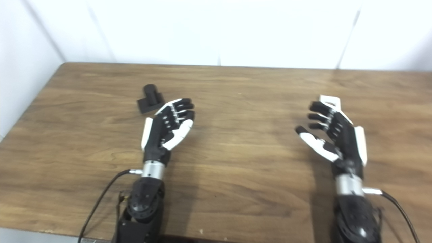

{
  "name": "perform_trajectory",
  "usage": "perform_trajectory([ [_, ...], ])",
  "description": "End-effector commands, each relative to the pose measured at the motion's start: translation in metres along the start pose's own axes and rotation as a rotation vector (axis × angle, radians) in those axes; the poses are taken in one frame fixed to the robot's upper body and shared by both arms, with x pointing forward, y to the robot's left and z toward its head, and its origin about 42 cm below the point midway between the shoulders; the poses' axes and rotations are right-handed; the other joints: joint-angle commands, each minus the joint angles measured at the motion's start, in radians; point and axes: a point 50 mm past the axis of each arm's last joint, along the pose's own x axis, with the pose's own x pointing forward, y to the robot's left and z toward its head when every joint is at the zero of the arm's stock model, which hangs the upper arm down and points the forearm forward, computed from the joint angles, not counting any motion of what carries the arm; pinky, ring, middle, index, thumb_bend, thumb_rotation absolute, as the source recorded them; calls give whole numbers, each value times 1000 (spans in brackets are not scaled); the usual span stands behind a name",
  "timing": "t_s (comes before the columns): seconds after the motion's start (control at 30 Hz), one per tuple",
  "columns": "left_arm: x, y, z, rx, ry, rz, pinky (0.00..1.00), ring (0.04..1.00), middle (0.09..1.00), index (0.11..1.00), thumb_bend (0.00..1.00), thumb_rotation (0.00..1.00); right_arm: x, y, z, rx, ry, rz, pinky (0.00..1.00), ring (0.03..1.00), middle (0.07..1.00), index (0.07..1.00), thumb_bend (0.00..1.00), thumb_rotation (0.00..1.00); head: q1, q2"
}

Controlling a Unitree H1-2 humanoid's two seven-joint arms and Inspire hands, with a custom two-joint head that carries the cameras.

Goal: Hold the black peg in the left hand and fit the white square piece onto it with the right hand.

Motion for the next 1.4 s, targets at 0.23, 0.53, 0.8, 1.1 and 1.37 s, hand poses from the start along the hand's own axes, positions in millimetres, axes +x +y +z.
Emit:
perform_trajectory([
  [0.23,0,-2,0,-8,-12,11,527,641,690,674,456,205,6,1,23,-1,-64,-9,610,701,741,713,526,23,-13,-5],
  [0.53,6,17,7,39,-66,-7,507,621,678,686,532,147,7,3,29,-7,-64,-9,618,686,729,707,528,0,-14,-9],
  [0.8,17,46,29,139,-128,-64,492,595,658,646,557,124,7,1,31,0,-59,-11,610,690,735,709,527,0,-10,-10],
  [1.1,25,68,55,330,-194,-97,499,588,649,630,547,72,9,-3,30,10,-57,-8,602,685,740,718,515,0,-1,-14],
  [1.37,27,85,79,534,-201,-34,535,633,684,658,609,87,11,-4,28,8,-54,-6,605,689,745,723,512,0,10,-22],
])
